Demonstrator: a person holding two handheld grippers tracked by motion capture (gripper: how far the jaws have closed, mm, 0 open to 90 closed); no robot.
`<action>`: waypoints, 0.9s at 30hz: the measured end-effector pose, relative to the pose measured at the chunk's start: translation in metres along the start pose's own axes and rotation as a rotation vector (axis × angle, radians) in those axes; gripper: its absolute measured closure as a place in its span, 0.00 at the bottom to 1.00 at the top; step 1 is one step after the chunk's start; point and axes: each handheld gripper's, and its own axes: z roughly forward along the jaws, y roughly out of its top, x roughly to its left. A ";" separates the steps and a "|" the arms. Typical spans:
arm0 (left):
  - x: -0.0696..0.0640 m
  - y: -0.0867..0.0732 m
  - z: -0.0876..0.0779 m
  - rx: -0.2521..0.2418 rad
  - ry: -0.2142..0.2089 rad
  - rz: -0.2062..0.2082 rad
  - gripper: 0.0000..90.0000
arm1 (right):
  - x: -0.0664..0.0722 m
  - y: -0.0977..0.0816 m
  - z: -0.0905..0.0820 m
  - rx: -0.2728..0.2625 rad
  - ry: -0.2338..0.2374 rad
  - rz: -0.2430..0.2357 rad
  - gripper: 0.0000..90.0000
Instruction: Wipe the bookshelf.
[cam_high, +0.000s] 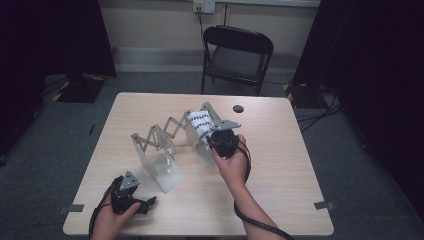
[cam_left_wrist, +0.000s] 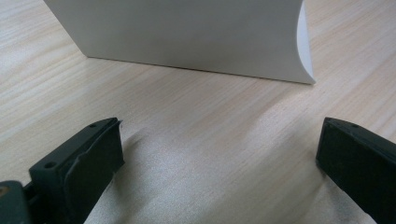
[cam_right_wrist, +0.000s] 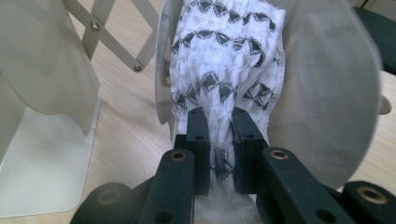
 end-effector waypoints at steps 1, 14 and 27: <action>0.000 0.000 0.000 0.000 0.000 0.000 0.00 | 0.000 0.000 0.000 0.000 0.000 0.000 0.89; 0.000 0.000 0.000 -0.003 -0.003 -0.006 0.00 | 0.000 -0.032 0.032 0.087 0.017 0.013 0.89; -0.001 0.000 0.000 -0.002 -0.006 -0.009 0.00 | 0.000 -0.058 0.052 0.160 0.047 0.032 0.88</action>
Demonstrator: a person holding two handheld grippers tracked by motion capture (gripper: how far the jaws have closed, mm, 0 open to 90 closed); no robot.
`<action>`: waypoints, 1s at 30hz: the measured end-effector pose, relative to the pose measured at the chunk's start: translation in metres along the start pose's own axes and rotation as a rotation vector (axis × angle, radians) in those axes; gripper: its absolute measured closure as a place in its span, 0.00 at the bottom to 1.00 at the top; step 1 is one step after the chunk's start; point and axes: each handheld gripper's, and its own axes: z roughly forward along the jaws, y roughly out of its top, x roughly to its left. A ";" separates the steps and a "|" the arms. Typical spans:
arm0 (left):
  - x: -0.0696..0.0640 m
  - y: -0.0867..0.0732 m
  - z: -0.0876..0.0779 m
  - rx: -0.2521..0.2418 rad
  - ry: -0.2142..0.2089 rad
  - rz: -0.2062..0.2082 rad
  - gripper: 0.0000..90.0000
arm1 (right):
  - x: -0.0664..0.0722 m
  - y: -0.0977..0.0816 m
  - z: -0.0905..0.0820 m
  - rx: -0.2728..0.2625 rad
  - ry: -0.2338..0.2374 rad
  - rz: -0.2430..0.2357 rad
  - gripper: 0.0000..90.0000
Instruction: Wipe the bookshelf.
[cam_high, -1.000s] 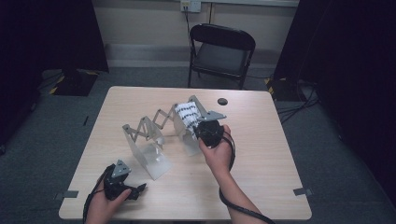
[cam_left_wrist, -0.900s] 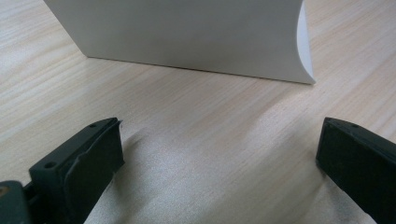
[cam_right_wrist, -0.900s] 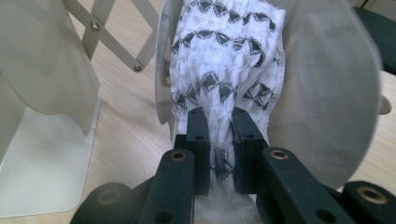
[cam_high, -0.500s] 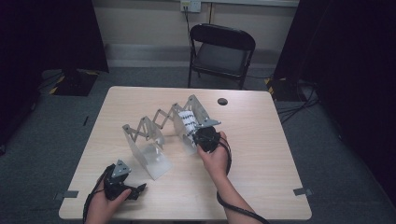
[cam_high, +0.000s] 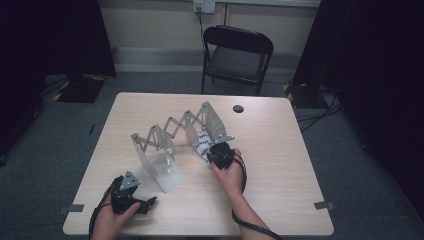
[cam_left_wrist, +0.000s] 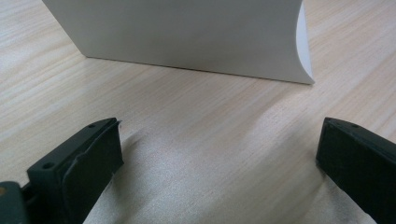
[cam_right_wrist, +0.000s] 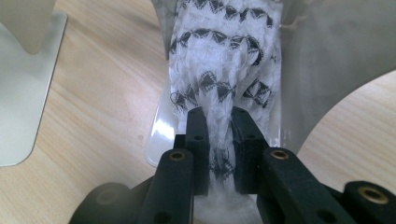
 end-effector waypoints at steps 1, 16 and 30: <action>0.000 0.000 0.000 0.000 0.000 0.000 0.00 | 0.000 -0.001 0.000 0.003 0.000 -0.002 0.88; 0.000 0.000 0.000 0.000 0.001 0.002 0.00 | 0.001 0.006 -0.035 -0.040 -0.002 -0.030 0.88; 0.000 0.000 0.000 0.000 0.002 0.004 0.00 | 0.001 0.060 -0.091 -0.190 -0.034 -0.054 0.89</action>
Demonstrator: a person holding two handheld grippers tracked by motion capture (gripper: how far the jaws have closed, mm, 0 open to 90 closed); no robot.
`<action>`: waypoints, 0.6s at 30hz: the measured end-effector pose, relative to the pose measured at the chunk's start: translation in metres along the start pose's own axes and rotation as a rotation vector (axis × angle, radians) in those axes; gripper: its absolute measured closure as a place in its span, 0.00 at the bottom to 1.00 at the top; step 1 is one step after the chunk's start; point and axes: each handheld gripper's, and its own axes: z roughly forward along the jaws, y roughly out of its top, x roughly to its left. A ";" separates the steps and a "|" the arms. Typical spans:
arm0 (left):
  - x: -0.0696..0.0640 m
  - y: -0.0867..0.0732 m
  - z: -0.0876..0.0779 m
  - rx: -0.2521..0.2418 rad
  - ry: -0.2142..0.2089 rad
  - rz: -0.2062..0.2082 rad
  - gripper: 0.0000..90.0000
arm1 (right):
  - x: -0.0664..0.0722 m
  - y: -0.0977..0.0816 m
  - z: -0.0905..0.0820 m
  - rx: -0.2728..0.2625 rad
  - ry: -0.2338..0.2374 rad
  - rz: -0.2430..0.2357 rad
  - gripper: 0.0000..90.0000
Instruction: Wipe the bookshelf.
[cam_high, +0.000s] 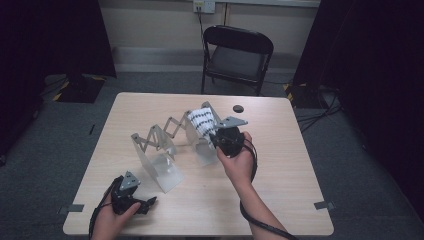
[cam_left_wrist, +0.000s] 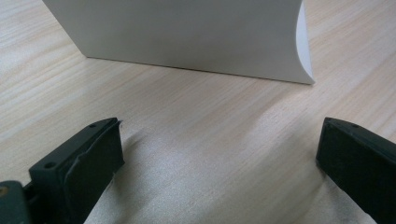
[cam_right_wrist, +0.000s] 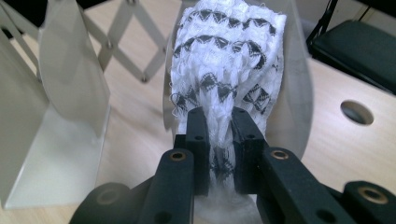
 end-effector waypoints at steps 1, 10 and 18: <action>0.000 0.000 0.000 0.000 0.000 0.000 0.00 | 0.000 0.006 -0.001 -0.014 0.000 -0.003 0.89; 0.000 0.000 0.000 0.001 -0.003 -0.003 0.00 | 0.002 0.015 0.019 -0.009 0.001 -0.007 0.89; 0.000 0.000 0.000 0.001 -0.004 0.000 0.00 | 0.000 -0.009 0.039 0.043 -0.004 0.009 0.89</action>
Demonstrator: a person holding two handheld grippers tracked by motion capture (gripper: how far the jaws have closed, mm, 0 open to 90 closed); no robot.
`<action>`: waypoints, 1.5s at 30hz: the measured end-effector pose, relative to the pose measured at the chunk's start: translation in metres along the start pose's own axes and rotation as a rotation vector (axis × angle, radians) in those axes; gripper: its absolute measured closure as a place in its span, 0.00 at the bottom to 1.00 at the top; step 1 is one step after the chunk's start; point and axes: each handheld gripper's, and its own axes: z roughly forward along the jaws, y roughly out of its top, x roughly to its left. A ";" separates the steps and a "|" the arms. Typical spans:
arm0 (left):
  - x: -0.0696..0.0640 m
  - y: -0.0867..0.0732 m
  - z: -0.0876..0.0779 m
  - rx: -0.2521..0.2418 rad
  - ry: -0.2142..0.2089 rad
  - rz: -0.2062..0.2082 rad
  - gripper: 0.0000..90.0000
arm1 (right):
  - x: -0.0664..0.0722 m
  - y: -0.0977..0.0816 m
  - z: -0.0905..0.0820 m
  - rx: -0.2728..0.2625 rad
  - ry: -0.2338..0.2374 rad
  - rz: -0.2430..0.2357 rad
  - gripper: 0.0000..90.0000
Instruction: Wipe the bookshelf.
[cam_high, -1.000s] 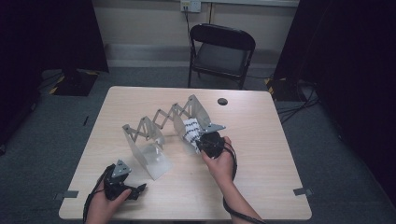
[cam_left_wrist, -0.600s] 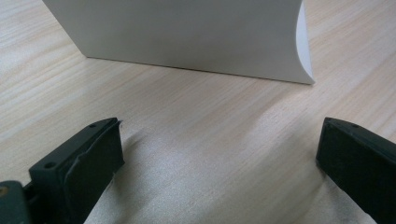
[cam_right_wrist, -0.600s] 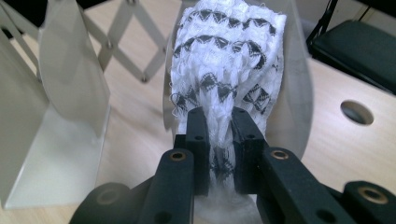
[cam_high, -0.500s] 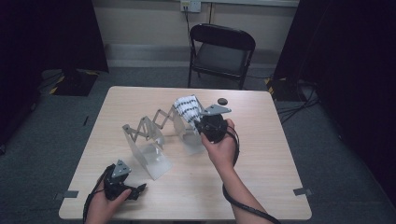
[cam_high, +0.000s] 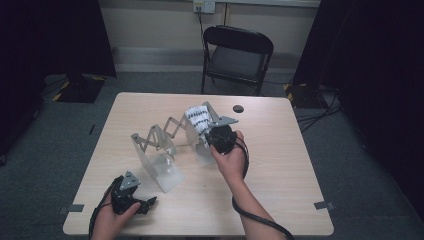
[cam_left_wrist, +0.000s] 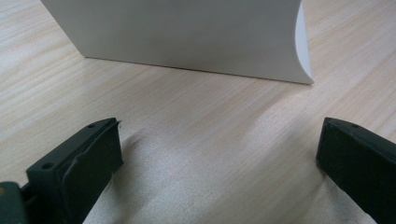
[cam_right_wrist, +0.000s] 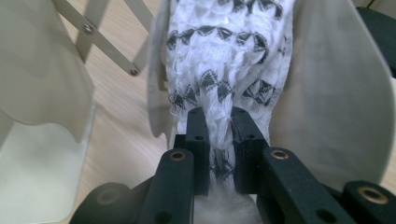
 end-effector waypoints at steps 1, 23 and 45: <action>0.000 0.000 0.000 0.000 0.000 0.000 0.00 | 0.000 0.000 0.000 0.000 0.000 0.000 0.89; 0.000 0.000 0.000 0.000 -0.001 -0.003 0.00 | 0.004 -0.026 0.026 0.029 0.027 0.018 0.89; 0.000 0.000 0.000 0.000 0.000 0.001 0.00 | -0.007 -0.016 -0.004 -0.027 0.001 0.030 0.90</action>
